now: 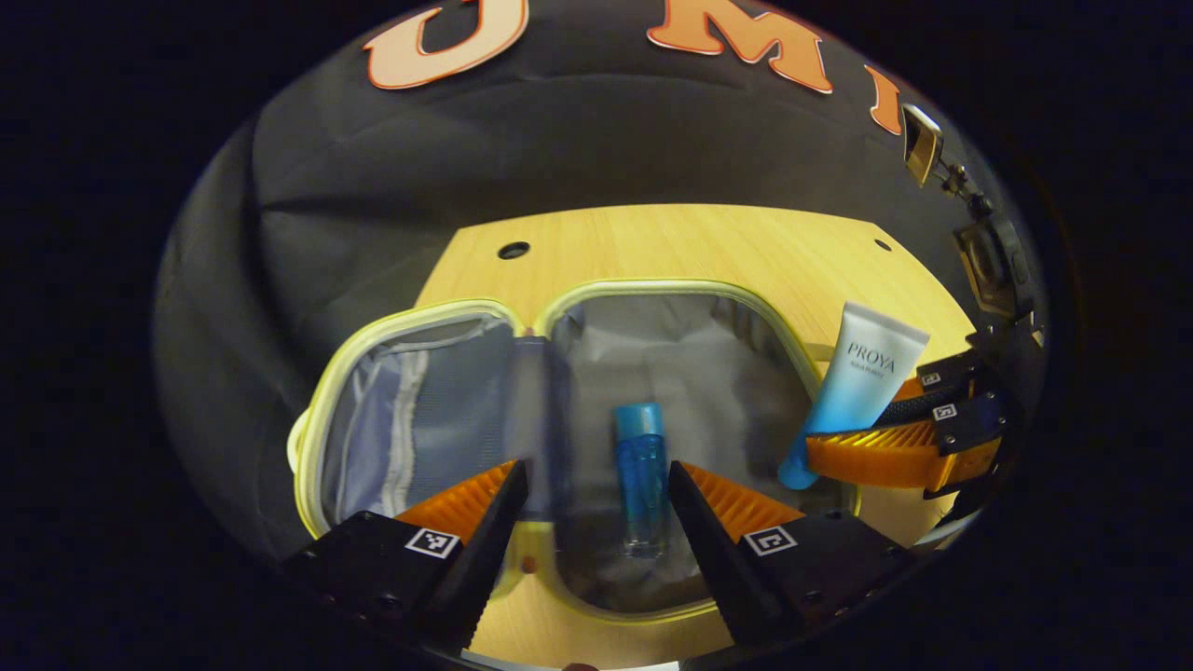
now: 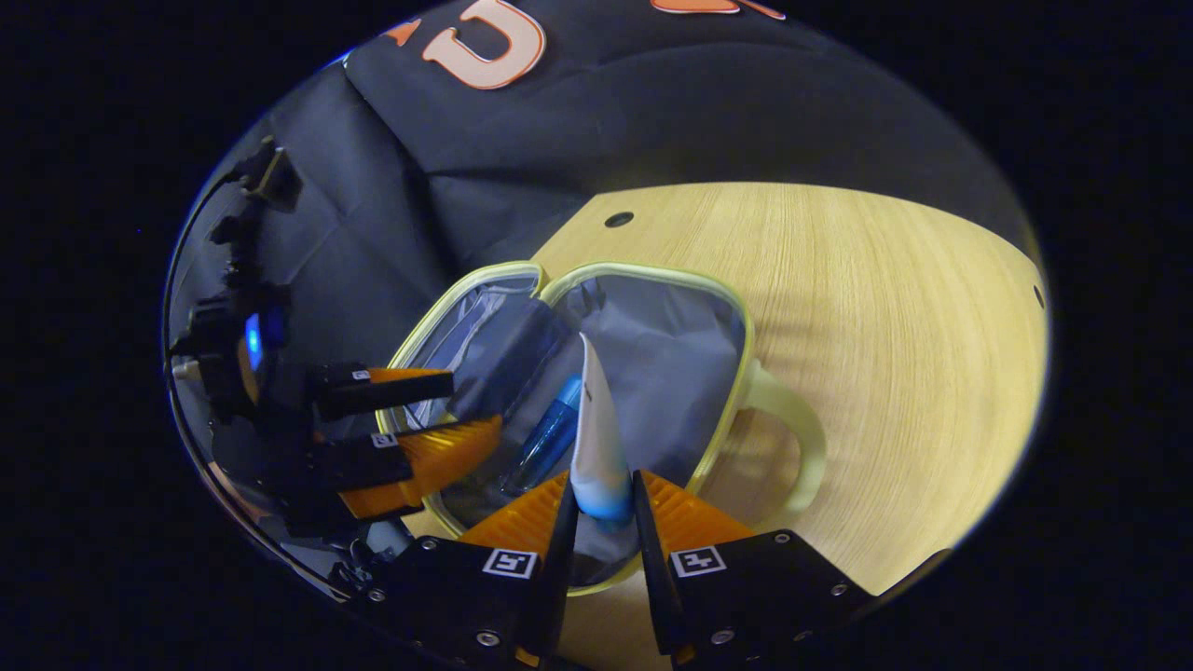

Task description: First open the suitcase, pack the skin care products into it, and then close the suitcase.

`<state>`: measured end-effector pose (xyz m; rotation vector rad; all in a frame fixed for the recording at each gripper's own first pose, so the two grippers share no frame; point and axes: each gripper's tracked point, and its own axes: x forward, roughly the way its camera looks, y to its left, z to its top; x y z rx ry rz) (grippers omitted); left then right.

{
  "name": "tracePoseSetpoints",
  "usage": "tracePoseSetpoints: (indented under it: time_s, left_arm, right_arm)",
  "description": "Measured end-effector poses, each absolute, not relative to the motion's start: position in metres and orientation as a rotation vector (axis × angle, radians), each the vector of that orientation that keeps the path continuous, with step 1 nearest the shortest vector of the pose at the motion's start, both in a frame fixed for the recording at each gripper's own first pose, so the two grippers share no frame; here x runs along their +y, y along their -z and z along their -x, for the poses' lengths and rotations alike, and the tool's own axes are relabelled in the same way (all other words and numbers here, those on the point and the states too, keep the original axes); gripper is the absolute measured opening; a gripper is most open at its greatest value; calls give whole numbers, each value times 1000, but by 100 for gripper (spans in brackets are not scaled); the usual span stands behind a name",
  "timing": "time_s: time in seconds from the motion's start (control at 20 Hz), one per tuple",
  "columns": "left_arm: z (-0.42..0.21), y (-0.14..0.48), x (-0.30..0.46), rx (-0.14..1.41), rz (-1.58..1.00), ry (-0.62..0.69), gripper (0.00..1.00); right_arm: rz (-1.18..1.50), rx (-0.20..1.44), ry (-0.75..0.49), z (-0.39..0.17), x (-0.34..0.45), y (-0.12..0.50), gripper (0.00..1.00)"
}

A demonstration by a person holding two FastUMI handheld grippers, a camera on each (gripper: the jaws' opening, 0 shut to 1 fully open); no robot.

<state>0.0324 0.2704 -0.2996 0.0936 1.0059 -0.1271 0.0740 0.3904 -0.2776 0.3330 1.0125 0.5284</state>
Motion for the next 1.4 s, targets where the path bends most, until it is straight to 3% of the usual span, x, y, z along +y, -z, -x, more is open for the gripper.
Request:
tracePoseSetpoints:
  time_s: [0.65,0.95,1.0,1.05,1.3,1.35,1.4]
  left_arm:
    - [16,251,416,941,26,-257,95]
    - [13,240,467,889,67,-338,95]
    - [9,237,475,876,79,-347,95]
    - [7,234,485,860,90,-359,95]
    - [-12,228,522,784,151,-368,95]
    - [-12,232,527,781,171,-367,95]
    - [-15,233,536,775,193,-370,96]
  right_arm:
    - [-481,1169,-376,-88,376,282,42]
    - [-508,1079,-307,-102,355,259,50]
    - [-512,1056,-293,-105,349,253,40]
    - [-523,1028,-291,-109,345,245,52]
    - [-525,841,-229,-128,304,189,57]
    - [-506,810,-208,-130,294,180,48]
    - [-485,781,-188,-131,282,170,63]
